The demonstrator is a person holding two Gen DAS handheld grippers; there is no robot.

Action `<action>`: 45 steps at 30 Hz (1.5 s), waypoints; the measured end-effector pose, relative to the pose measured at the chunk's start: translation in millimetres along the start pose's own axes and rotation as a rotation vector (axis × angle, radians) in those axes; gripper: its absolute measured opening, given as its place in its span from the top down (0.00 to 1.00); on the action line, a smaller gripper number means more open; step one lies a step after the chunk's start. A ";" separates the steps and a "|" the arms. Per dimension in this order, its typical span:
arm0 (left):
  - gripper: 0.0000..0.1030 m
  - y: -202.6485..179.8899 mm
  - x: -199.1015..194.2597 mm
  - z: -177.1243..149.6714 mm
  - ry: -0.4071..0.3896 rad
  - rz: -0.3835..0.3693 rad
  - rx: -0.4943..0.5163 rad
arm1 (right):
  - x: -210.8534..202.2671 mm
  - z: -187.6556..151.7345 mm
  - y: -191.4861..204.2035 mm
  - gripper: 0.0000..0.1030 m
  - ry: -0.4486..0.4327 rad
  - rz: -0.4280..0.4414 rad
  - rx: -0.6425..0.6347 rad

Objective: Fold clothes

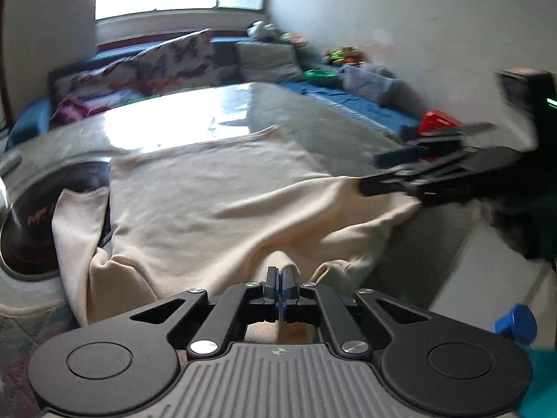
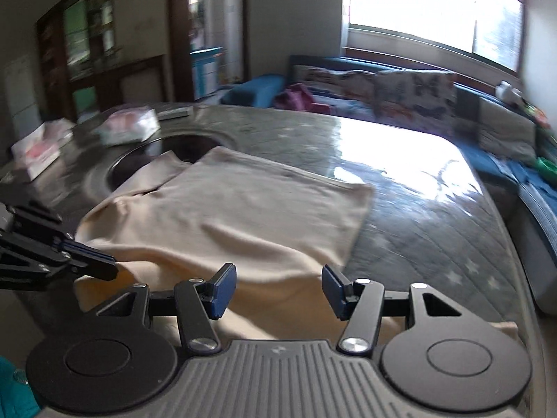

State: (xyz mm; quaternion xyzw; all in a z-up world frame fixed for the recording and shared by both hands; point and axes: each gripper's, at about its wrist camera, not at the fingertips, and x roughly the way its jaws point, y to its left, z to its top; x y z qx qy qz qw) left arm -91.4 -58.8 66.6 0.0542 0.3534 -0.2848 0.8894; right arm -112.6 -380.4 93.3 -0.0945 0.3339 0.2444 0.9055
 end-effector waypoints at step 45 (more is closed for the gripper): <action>0.94 153.8 97.7 45.3 0.011 0.425 -0.249 | 109.9 58.9 -47.5 0.52 0.091 0.018 -0.005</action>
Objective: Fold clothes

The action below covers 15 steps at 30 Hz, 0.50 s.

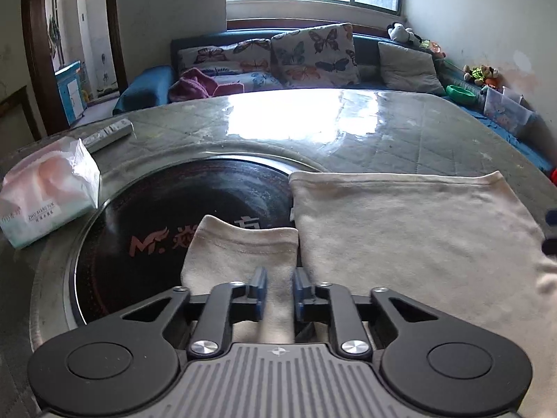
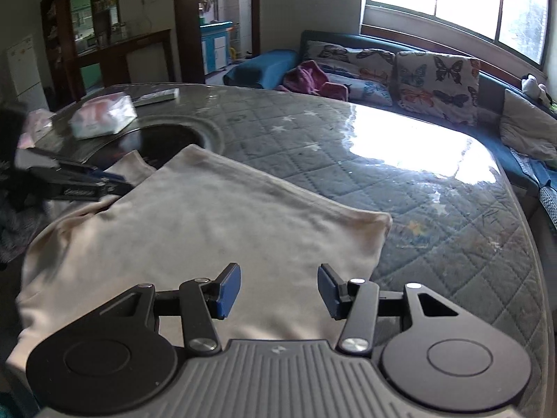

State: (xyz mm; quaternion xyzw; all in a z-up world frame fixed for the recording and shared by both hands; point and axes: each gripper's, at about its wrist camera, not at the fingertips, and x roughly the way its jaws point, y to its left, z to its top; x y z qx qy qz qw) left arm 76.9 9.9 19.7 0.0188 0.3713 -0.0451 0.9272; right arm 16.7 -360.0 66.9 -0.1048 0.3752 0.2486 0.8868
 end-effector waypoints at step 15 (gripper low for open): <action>0.97 94.1 -82.8 -17.8 -0.166 0.018 -0.338 | 51.8 15.6 -30.4 0.51 0.024 -0.076 0.047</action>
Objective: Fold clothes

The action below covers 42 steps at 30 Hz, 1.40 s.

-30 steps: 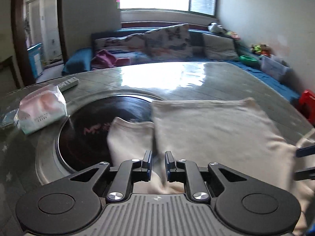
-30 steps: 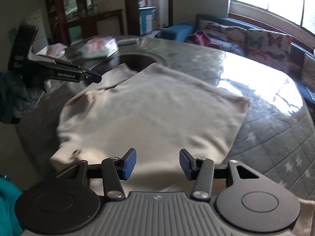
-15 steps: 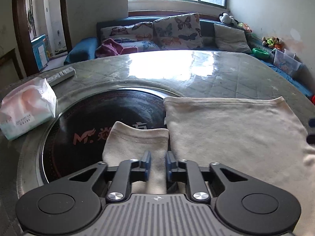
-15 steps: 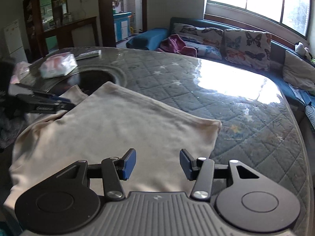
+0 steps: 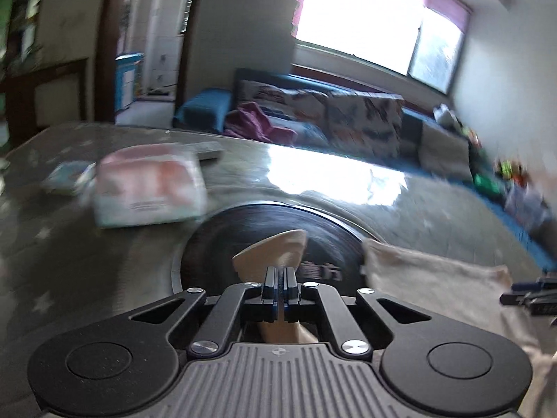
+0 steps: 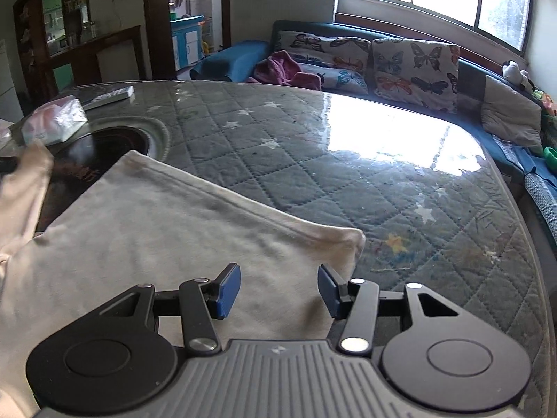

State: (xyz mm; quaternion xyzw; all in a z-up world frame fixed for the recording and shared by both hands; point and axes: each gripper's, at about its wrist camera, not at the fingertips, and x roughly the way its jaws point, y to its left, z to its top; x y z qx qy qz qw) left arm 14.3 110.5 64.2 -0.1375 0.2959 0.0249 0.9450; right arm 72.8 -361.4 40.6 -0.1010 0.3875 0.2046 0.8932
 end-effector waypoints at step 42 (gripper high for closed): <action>0.99 71.5 -23.0 -38.8 0.045 0.348 -0.058 | 37.8 20.0 -4.1 0.42 -0.035 -0.003 0.046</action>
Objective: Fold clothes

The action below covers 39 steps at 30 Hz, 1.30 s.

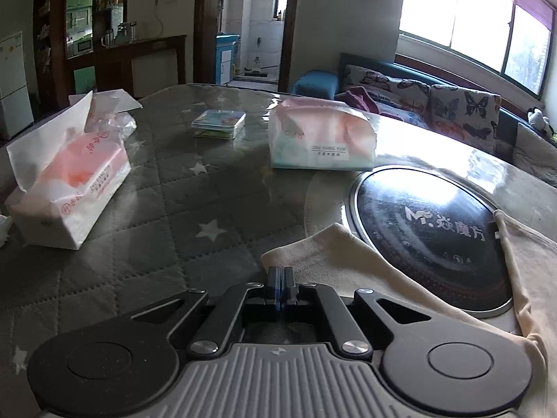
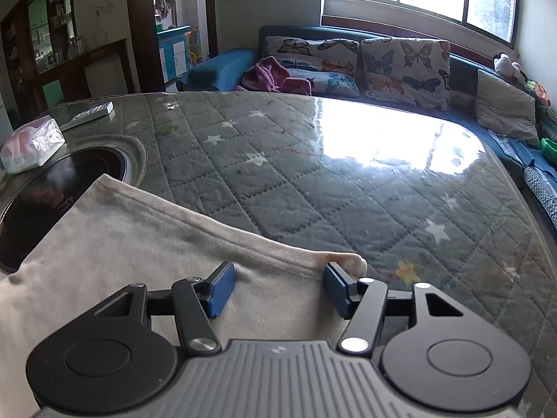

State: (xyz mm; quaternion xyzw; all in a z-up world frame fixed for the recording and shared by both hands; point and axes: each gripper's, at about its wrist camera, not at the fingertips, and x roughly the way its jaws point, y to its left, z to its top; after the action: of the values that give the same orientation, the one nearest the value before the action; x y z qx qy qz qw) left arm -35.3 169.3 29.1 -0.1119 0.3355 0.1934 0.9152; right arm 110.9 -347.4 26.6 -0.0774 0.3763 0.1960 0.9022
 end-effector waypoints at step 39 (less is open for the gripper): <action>0.92 -235.7 62.3 41.7 0.068 -0.429 0.313 | -7.5 8.1 -7.1 0.60 -0.056 -0.041 -0.053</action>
State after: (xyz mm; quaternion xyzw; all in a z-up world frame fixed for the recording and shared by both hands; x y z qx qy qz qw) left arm 133.3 -11.5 37.1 -0.0440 0.3603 -0.0631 0.9297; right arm 114.3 -353.8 37.5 -0.1033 0.3439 0.1892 0.9139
